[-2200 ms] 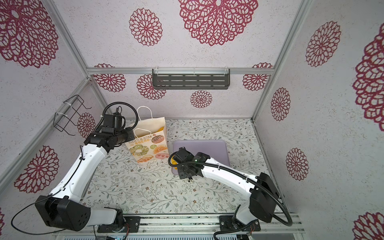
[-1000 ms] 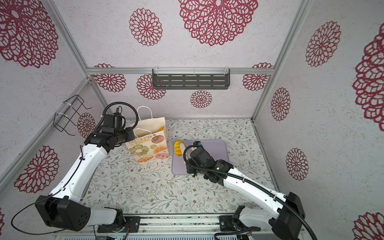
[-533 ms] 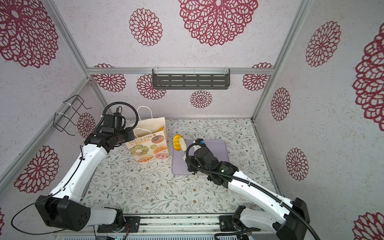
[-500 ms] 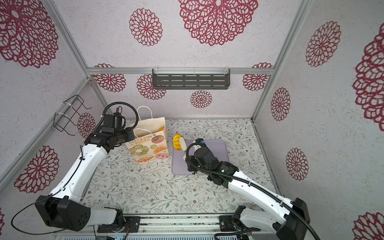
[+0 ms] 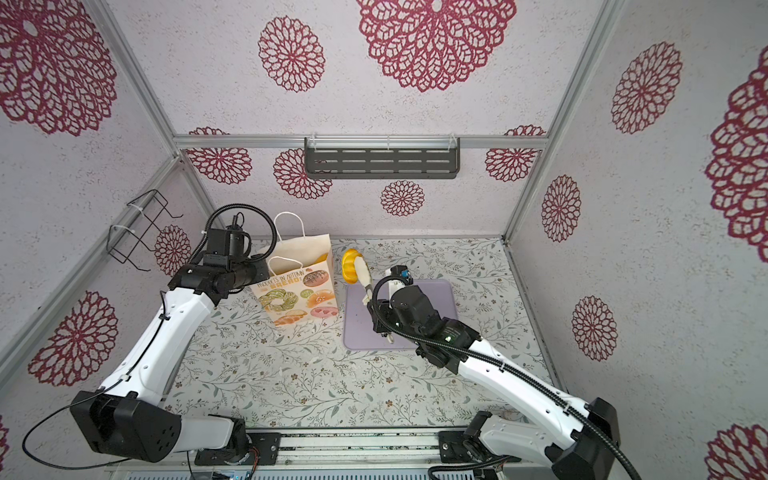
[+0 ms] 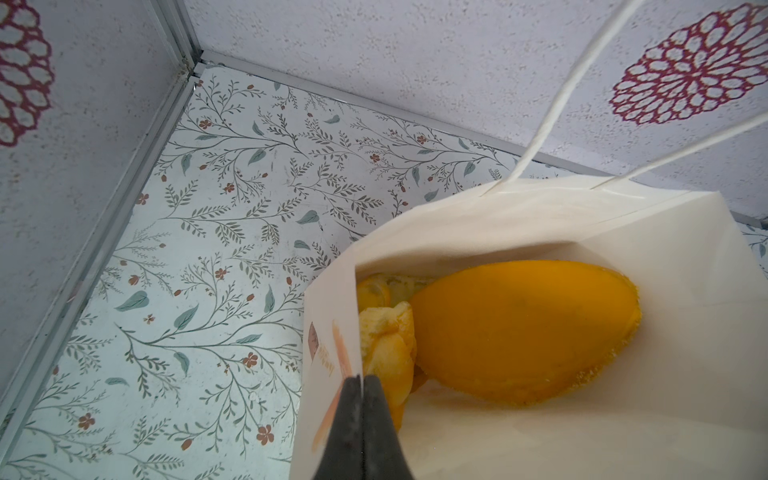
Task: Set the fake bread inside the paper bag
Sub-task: 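Lift the yellow-striped roll with the right tongs off the tray, then carry the yellow-striped roll in the right tongs over the bag opening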
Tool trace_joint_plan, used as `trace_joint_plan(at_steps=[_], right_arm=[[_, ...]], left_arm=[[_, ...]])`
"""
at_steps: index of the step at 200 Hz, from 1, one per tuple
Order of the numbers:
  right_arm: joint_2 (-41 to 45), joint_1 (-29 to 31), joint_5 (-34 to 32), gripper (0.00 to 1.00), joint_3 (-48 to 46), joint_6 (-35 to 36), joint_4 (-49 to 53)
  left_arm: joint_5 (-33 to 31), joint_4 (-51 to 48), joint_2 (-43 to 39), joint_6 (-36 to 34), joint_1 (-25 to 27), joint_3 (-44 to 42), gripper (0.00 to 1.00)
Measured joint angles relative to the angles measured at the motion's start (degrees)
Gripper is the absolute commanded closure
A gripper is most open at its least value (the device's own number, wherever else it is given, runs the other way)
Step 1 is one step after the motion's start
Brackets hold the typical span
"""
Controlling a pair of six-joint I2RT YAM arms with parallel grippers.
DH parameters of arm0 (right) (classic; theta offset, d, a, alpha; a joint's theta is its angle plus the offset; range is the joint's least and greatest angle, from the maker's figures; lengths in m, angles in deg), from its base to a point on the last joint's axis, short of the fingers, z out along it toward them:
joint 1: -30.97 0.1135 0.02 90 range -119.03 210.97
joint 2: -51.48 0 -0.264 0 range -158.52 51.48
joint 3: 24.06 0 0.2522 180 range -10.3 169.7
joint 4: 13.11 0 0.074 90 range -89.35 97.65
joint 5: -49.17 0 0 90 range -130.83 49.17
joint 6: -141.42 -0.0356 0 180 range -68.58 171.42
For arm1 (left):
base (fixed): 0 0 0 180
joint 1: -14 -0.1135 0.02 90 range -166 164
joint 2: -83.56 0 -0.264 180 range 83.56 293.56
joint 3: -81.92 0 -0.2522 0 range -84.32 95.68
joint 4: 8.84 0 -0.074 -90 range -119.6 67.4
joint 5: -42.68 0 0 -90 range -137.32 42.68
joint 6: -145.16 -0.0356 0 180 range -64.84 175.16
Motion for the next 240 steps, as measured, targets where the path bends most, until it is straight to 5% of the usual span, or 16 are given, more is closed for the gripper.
trace_joint_plan(at_steps=[240], right_arm=[[-10.51,-0.11,6.75,1.0,10.71,5.92,-9.49]], left_arm=[[0.42,0.11,0.0,0.0,0.0,0.0,1.0]])
